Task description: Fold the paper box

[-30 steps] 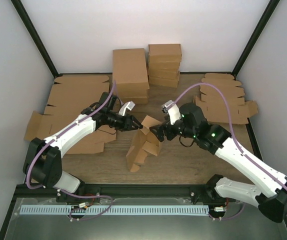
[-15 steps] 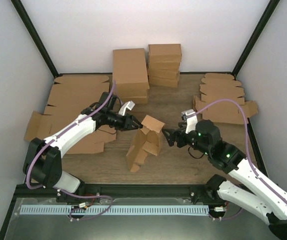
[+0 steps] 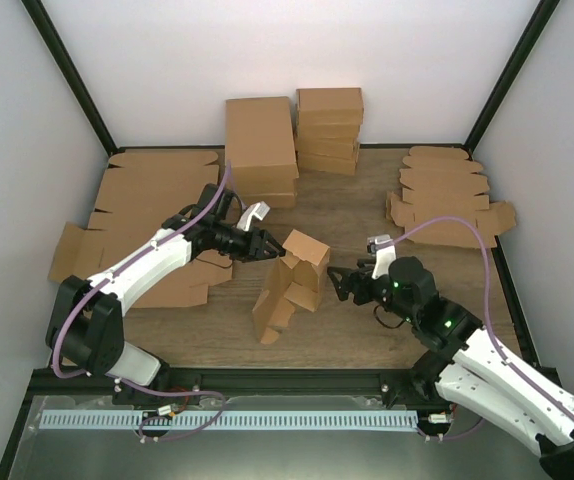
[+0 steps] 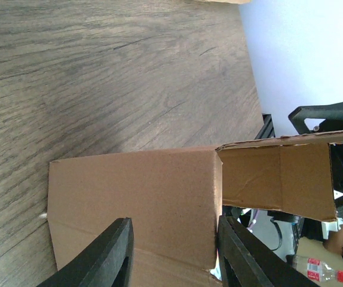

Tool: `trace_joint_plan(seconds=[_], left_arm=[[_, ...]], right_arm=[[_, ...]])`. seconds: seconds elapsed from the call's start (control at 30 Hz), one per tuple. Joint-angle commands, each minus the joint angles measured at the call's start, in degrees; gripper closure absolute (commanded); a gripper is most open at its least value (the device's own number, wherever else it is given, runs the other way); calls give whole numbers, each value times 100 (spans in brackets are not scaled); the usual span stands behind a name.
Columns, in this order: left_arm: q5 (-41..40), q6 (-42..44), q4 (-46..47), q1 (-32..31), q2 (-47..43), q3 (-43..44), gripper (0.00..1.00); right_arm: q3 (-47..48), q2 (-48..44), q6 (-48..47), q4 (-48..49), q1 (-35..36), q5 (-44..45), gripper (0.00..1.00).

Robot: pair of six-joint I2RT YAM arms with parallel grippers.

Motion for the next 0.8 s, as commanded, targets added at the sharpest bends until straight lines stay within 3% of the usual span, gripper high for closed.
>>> trace_joint_plan(seconds=[0.0,0.57,0.77], left_arm=[[-135,42,15,-17,-48,-2,59],[-117,24,35,-18,-45,-26,59],[-87,-10,76,-18,-67,-48,59]], right_arm=[[-96,-16,128,454,-9,88,6],[200,1159,7,628,-14,57,6],[146,1156,20,392,-9,193,7]])
